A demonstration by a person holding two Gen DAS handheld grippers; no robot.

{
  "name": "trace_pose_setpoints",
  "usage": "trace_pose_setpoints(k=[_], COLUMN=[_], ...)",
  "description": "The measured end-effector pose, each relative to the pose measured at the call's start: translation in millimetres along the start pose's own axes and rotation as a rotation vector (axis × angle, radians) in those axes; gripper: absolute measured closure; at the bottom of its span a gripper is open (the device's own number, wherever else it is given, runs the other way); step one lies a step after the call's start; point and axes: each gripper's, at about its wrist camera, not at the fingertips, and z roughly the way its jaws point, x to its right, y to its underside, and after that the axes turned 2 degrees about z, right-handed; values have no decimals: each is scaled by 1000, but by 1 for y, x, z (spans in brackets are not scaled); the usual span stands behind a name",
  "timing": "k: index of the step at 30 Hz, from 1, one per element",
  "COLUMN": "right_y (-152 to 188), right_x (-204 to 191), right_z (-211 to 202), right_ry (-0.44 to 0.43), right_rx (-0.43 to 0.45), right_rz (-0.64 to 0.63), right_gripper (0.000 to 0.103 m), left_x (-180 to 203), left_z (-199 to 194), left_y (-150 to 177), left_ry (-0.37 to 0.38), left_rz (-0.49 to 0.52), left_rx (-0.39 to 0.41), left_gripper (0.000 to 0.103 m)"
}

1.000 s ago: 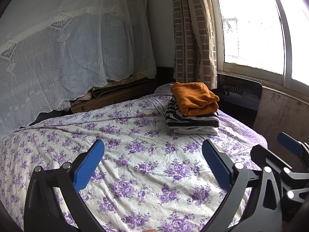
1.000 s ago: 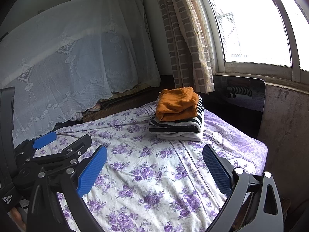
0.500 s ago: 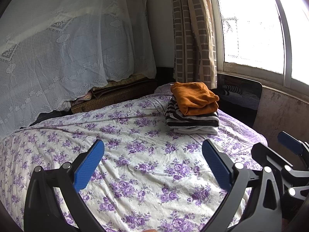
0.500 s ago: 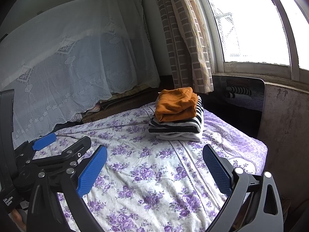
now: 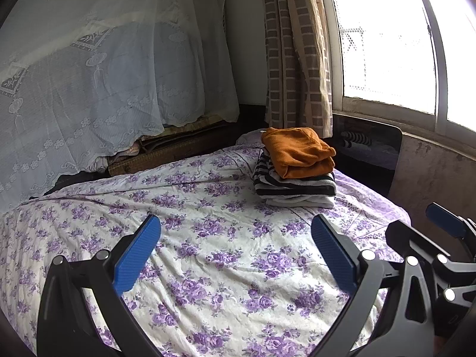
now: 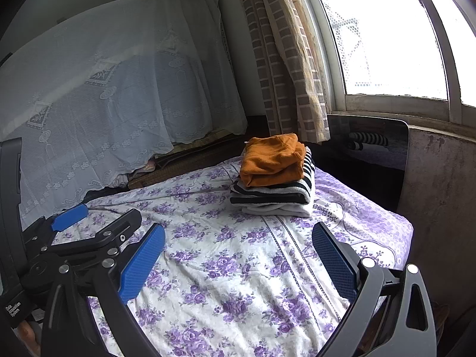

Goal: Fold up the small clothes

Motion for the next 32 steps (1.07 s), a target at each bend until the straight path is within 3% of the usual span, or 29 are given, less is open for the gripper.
trace_pose_setpoints(k=[6, 32], right_y=[1, 2], right_x=[0, 1], right_z=[-2, -1], right_ry=[3, 4], right_rx=[2, 3], right_rz=[1, 3], right_gripper=[4, 4], left_x=[-2, -7], left_z=[-4, -2], left_y=[0, 3], left_ry=[-8, 10], left_rz=[19, 11], left_rx=[25, -11], left_gripper=[5, 5])
